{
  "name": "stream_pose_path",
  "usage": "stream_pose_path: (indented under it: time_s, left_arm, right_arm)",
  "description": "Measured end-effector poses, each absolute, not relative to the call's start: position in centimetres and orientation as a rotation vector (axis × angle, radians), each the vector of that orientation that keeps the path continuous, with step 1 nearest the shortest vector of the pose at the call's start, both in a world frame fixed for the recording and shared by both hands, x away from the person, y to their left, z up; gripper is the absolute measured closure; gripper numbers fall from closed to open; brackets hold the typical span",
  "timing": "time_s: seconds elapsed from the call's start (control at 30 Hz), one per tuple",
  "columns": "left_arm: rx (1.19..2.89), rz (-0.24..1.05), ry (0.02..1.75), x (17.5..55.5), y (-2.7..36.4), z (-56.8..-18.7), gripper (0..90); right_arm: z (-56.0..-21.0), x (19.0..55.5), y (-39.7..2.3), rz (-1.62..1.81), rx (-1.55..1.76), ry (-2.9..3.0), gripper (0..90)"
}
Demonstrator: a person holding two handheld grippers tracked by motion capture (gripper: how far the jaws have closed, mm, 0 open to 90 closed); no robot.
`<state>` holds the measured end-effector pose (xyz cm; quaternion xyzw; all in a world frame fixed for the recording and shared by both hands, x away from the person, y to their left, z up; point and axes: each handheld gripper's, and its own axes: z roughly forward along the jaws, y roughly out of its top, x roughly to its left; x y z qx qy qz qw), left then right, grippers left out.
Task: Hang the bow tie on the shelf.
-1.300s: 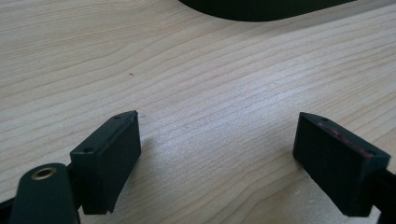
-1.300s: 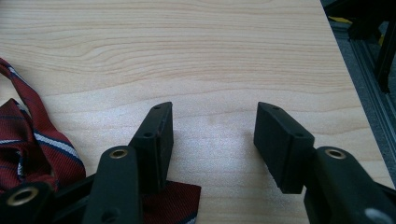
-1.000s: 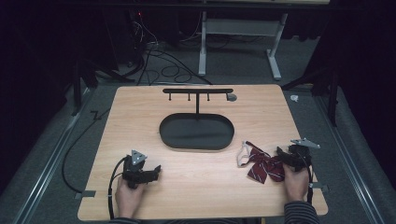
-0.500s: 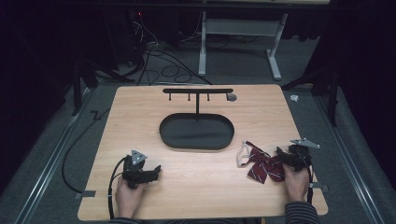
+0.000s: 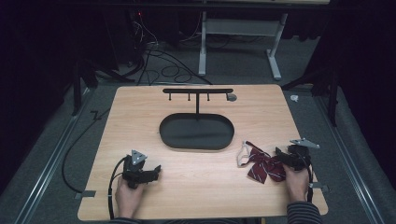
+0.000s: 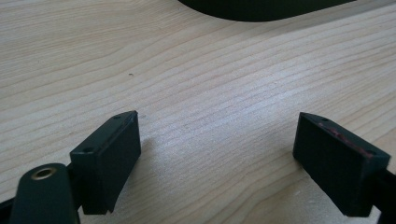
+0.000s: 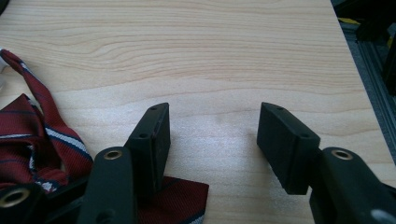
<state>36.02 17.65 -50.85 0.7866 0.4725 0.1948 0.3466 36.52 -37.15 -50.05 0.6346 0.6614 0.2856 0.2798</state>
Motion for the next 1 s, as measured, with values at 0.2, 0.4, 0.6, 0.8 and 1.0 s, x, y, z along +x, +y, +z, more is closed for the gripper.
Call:
stream_pose_path:
  time_s: [0.2, 0.4, 0.6, 0.8, 1.0]
  left_arm:
    - [2.041, 0.505, 1.225, 36.0, 17.7, -50.8, 15.3]
    - [2.042, 0.505, 1.225, 36.0, 17.7, -50.8, 15.3]
    - [2.041, 0.505, 1.225, 36.0, 17.7, -50.8, 15.3]
    - [2.042, 0.505, 1.225, 36.0, 17.7, -50.8, 15.3]
    - [2.042, 0.505, 1.225, 36.0, 17.7, -50.8, 15.3]
  right_arm:
    - [-49.7, 36.6, -37.4, 0.788, 1.725, 1.783, 49.1]
    - [-49.2, 36.2, -37.2, 0.848, 1.724, 1.795, 52.8]
    - [-48.8, 35.8, -36.8, 0.881, 1.706, 1.816, 55.8]
    - [-48.1, 35.7, -36.2, 0.920, 1.666, 1.850, 58.5]
    - [-47.6, 36.0, -35.5, 0.957, 1.648, 1.872, 59.2]
